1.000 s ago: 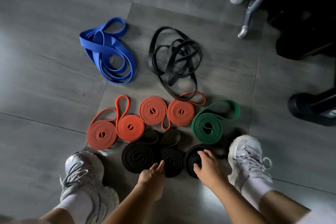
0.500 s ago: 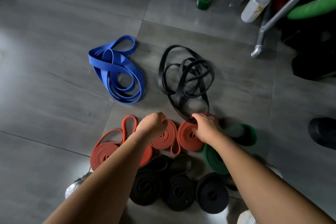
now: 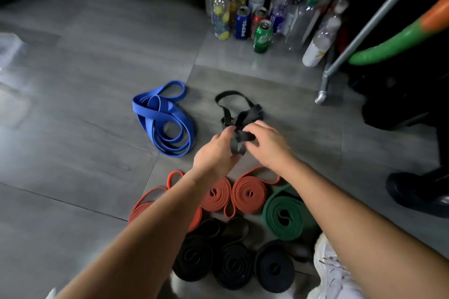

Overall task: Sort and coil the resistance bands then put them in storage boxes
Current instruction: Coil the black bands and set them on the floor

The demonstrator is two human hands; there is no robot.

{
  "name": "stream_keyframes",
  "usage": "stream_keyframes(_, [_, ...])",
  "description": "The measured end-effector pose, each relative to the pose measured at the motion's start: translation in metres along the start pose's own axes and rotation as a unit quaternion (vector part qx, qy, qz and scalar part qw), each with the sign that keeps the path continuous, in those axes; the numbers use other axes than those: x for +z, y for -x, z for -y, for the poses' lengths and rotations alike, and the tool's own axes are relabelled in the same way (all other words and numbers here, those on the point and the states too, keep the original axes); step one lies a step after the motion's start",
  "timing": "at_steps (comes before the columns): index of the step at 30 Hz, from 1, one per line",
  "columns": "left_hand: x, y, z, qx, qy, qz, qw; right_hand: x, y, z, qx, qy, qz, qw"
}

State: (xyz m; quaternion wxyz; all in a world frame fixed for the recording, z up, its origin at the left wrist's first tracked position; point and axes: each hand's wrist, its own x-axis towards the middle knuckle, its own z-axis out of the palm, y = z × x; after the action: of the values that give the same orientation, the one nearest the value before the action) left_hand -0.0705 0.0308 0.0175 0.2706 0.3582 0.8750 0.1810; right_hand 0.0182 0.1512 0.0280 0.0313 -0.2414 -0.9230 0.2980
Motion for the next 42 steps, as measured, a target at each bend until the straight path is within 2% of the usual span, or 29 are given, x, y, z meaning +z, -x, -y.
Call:
stream_keyframes(3, [-0.064, 0.01, -0.035, 0.031, -0.001, -0.097, 0.995, -0.057, 0.007, 0.036, -0.035, -0.022, -0.053, 0.998])
stream_keyframes(6, [-0.127, 0.033, -0.07, 0.084, -0.002, -0.117, 0.99, -0.118, 0.023, 0.071, -0.05, -0.044, -0.097, 0.993])
stream_keyframes(8, [-0.16, 0.053, -0.095, 0.093, 0.071, -0.118, 0.986, -0.154, 0.034, 0.091, -0.055, -0.042, -0.131, 0.989])
stream_keyframes(11, [-0.2, 0.093, -0.134, 0.109, 0.214, -0.126, 0.962, -0.201, 0.059, 0.118, -0.059, -0.071, -0.15, 0.984])
stream_keyframes(15, [-0.237, 0.155, -0.168, 0.161, 0.271, -0.124, 0.941, -0.241, 0.1, 0.152, -0.066, -0.164, -0.173, 0.969])
stream_keyframes(25, [-0.249, 0.272, -0.187, 0.209, 0.465, -0.069, 0.858, -0.249, 0.191, 0.204, -0.121, -0.332, -0.108, 0.929])
stream_keyframes(30, [-0.244, 0.304, -0.172, 0.206, 0.593, -0.038, 0.777, -0.233, 0.219, 0.21, -0.109, -0.335, -0.115, 0.929])
stream_keyframes(32, [-0.243, 0.313, -0.162, 0.195, 0.612, -0.032, 0.766, -0.234, 0.228, 0.215, -0.107, -0.313, -0.137, 0.934])
stream_keyframes(33, [-0.243, 0.317, -0.157, 0.189, 0.605, -0.033, 0.773, -0.237, 0.231, 0.218, -0.108, -0.298, -0.153, 0.936])
stream_keyframes(35, [-0.245, 0.323, -0.147, 0.173, 0.539, -0.046, 0.823, -0.245, 0.235, 0.227, -0.113, -0.27, -0.191, 0.937])
stream_keyframes(37, [-0.251, 0.326, -0.143, 0.147, 0.408, -0.086, 0.897, -0.253, 0.236, 0.235, -0.123, -0.197, -0.212, 0.949])
stream_keyframes(39, [-0.259, 0.329, -0.143, 0.151, 0.21, -0.153, 0.954, -0.256, 0.239, 0.239, -0.127, -0.048, -0.18, 0.974])
stream_keyframes(40, [-0.261, 0.33, -0.145, 0.173, 0.092, -0.183, 0.963, -0.255, 0.241, 0.24, -0.126, 0.016, -0.148, 0.981])
stream_keyframes(42, [-0.261, 0.334, -0.152, 0.221, -0.091, -0.206, 0.949, -0.249, 0.246, 0.242, -0.136, 0.074, -0.086, 0.984])
